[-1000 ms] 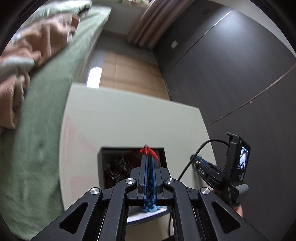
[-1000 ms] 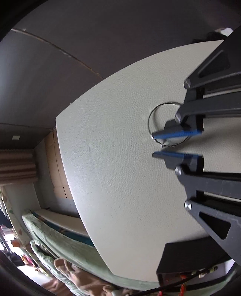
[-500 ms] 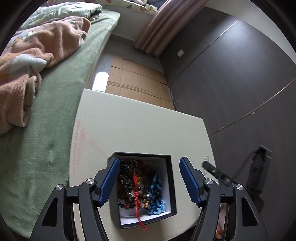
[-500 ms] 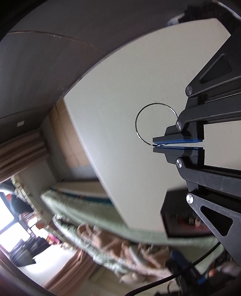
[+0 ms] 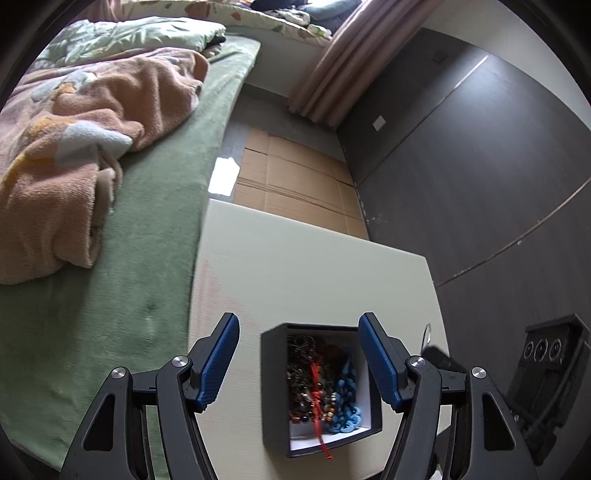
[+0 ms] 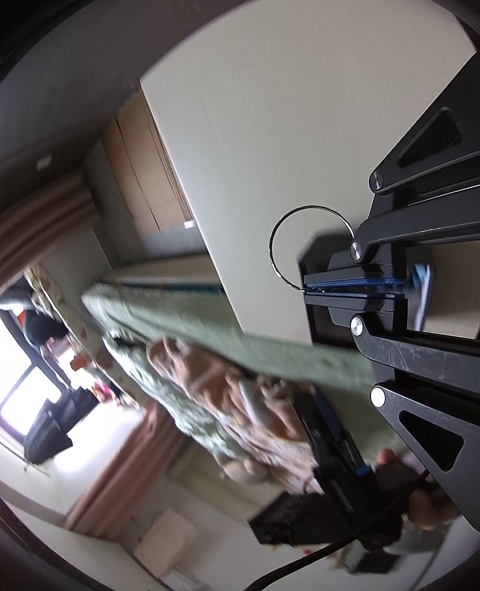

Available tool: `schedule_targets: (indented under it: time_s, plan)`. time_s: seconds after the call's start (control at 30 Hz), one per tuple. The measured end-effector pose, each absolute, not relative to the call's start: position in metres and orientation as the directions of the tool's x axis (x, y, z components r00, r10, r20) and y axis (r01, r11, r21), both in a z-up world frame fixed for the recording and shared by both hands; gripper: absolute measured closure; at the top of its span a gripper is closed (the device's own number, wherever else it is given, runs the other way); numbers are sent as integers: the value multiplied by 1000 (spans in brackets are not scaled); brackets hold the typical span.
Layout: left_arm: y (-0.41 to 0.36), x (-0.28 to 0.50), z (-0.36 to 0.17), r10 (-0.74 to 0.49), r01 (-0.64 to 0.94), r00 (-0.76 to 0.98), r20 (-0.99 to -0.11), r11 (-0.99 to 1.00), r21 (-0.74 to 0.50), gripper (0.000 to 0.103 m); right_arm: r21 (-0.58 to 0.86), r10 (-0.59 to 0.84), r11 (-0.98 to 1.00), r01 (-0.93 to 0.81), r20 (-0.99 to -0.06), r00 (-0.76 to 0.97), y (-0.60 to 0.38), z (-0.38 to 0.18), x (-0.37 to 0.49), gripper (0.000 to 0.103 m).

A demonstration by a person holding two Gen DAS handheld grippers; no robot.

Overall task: Organize jewelry
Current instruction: 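Open the left gripper over the box while the right gripper carries the silver hoop in and releases it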

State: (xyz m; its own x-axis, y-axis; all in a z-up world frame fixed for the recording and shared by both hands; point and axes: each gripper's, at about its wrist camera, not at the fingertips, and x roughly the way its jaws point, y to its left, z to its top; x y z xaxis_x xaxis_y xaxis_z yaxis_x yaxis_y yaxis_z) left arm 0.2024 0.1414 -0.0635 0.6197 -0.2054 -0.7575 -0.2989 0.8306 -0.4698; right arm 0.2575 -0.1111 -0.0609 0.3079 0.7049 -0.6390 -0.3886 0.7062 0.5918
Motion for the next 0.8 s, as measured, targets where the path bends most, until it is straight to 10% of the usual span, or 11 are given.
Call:
schedule_targets:
  time_s: [0.3, 0.43, 0.8]
  plan:
    - [160, 195, -62, -189, -335, 634, -750, 807, -486, 35, 619, 747, 637, -460, -643, 169, -58, -74, 236, 95]
    - [160, 193, -61, -187, -337, 636, -749, 806, -487, 35, 630, 725, 648, -429, -682, 94, -50, -90, 235, 45]
    - [138, 194, -59, -192, -296, 625, -757, 839, -457, 35, 574, 676, 726, -378, -695, 245, -118, -65, 239, 43]
